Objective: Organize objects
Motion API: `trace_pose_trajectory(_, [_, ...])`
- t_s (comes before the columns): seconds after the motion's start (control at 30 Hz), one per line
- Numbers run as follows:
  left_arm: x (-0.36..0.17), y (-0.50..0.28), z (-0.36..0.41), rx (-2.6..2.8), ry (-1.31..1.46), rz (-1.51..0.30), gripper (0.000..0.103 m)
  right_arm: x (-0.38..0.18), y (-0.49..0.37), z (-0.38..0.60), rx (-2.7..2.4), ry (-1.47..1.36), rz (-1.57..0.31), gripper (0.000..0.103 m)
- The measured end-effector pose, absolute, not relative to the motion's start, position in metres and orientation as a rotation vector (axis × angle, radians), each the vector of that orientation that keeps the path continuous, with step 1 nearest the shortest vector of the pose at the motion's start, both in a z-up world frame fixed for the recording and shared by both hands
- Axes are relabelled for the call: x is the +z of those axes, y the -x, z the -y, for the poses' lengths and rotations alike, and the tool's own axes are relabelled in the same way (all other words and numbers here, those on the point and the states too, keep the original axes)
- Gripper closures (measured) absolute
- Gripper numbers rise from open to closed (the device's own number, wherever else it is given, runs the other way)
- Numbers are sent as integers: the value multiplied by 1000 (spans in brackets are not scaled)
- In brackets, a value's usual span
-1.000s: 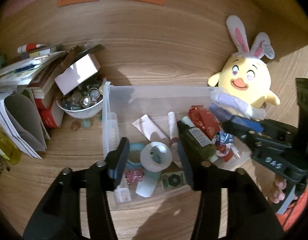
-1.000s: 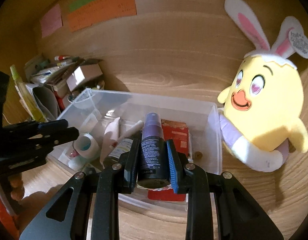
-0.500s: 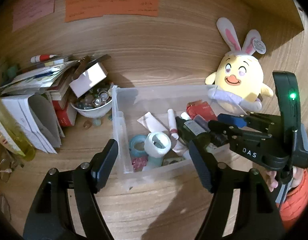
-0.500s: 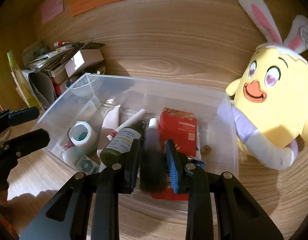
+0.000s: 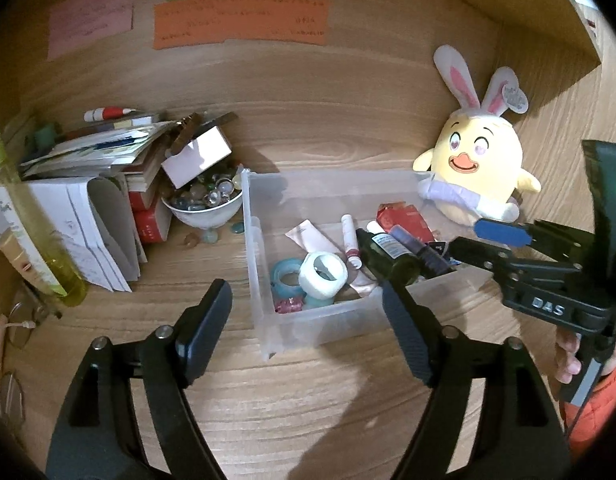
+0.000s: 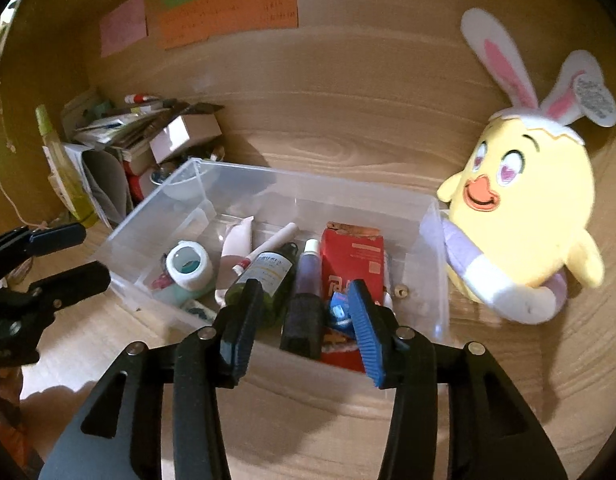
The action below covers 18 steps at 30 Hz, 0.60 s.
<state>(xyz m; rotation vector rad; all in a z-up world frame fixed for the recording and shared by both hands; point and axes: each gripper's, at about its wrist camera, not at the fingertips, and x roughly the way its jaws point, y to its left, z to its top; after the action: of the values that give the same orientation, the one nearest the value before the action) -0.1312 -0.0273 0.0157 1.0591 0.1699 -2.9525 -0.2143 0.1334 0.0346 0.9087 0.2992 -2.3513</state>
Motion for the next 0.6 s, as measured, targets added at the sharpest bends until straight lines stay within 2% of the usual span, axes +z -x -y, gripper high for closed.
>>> trace_pose_trajectory(0.07, [17, 127, 27, -2953, -1047, -174, 20, 39, 206, -139, -2357, -889, -293, 55])
trace_pose_trajectory(0.23, [19, 117, 27, -2946, -1013, -184, 9, 49, 183, -154, -2382, -818, -274, 34])
trace_pose_trajectory(0.43, [19, 105, 25, -2952, -987, -178, 5, 55, 163, -168, -2394, -778, -250, 21])
trace_pose_trajectory(0.6, [16, 98, 21, -2956, -974, -178, 5, 51, 151, -173, -2395, -771, -250, 21])
